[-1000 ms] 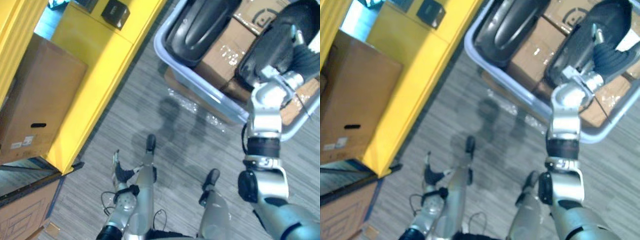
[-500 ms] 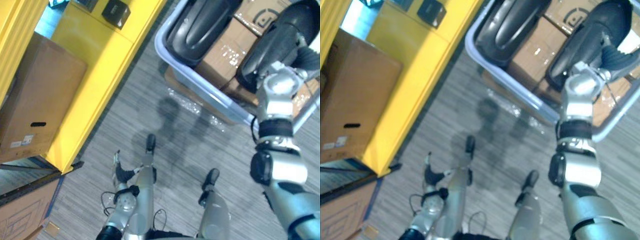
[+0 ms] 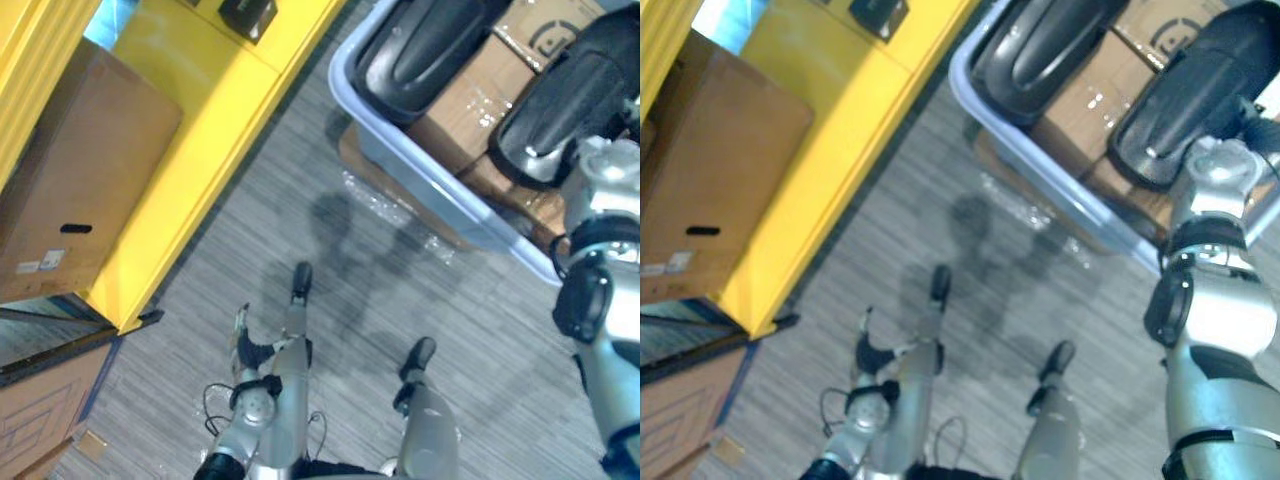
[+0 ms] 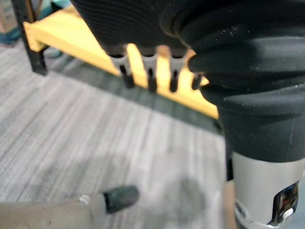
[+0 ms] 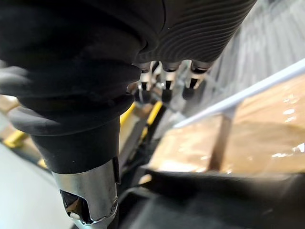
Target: Walk over and take plastic housings, then place them on the shelf
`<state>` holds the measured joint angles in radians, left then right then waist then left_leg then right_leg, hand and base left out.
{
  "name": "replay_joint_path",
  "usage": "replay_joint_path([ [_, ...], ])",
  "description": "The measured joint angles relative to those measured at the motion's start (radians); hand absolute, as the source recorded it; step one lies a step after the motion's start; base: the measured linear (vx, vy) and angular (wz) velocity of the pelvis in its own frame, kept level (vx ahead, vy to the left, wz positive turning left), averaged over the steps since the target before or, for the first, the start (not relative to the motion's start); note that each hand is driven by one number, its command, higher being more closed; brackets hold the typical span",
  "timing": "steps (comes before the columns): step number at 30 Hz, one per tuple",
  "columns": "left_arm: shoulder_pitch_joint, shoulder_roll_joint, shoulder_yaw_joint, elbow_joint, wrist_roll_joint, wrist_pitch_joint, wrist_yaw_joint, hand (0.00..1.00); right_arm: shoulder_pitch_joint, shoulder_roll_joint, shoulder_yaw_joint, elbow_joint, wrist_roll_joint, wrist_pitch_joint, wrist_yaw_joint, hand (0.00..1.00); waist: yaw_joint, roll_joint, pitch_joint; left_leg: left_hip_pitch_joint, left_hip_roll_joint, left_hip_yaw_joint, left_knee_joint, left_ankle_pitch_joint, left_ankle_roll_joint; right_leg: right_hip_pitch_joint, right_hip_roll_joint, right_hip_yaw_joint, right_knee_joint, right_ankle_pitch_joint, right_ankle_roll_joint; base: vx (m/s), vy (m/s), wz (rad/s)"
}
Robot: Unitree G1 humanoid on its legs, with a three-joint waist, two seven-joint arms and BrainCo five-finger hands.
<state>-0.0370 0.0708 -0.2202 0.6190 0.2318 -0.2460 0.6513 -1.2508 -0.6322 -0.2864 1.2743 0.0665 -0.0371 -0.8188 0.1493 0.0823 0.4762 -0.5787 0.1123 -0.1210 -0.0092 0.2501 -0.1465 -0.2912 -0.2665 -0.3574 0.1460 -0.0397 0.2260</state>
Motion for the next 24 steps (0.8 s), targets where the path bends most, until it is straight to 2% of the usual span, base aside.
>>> replay_joint_path([
  [4,0.0,-0.001,-0.006,-0.005,0.0,0.0,-0.006,0.0,0.0,-0.016,0.008,0.041,0.012,0.004,0.027,0.0,0.0,0.011,0.005,0.001,-0.001,-0.004,0.0,0.0,0.0,0.009,0.001,-0.006,-0.003,0.0,0.0,0.01,0.005,0.03],
  [6,-0.001,0.0,-0.026,-0.007,0.0,0.0,-0.007,0.0,0.0,-0.029,0.012,0.047,0.022,0.01,0.039,0.0,0.004,0.032,0.014,0.001,-0.002,-0.01,0.0,0.0,0.0,0.012,0.001,-0.018,-0.004,0.0,0.0,-0.01,0.023,0.07],
  [8,-0.001,-0.001,-0.031,-0.007,0.0,0.0,-0.016,0.0,0.001,-0.03,0.027,0.066,0.029,0.012,0.054,0.0,0.006,0.04,0.014,0.0,-0.002,-0.009,0.0,0.0,0.0,0.012,0.001,-0.018,-0.005,0.0,0.0,0.0,0.0,0.0],
  [15,-0.001,-0.001,-0.038,-0.01,0.0,0.0,-0.05,0.0,0.009,-0.054,0.088,0.08,0.026,0.013,0.103,0.0,0.009,0.043,0.014,-0.001,-0.003,-0.013,-0.007,-0.001,-0.001,0.012,0.001,-0.025,-0.008,-0.002,-0.001,0.0,0.002,0.01],
  [16,-0.001,-0.001,-0.039,-0.013,0.0,-0.001,-0.057,0.0,0.009,-0.067,0.101,0.081,0.025,0.012,0.11,1.0,0.01,0.052,0.018,-0.002,-0.004,-0.017,-0.007,-0.001,-0.001,0.013,0.002,-0.029,-0.008,-0.002,-0.002,0.01,0.014,0.07],
  [19,-0.001,-0.001,-0.04,-0.025,0.0,-0.001,-0.078,0.0,0.009,-0.099,0.121,0.082,0.018,0.012,0.12,1.0,0.013,0.07,0.021,-0.016,-0.006,-0.034,-0.007,0.001,-0.002,0.013,0.007,-0.047,-0.013,-0.002,-0.002,0.01,0.014,0.11],
  [24,-0.001,-0.001,-0.04,-0.042,0.0,-0.001,-0.101,0.0,0.012,-0.143,0.141,0.094,0.018,0.014,0.139,1.0,0.03,0.072,0.022,-0.017,-0.006,-0.036,-0.007,0.001,-0.003,0.013,0.007,-0.052,-0.014,-0.002,-0.002,0.0,0.003,0.02],
])
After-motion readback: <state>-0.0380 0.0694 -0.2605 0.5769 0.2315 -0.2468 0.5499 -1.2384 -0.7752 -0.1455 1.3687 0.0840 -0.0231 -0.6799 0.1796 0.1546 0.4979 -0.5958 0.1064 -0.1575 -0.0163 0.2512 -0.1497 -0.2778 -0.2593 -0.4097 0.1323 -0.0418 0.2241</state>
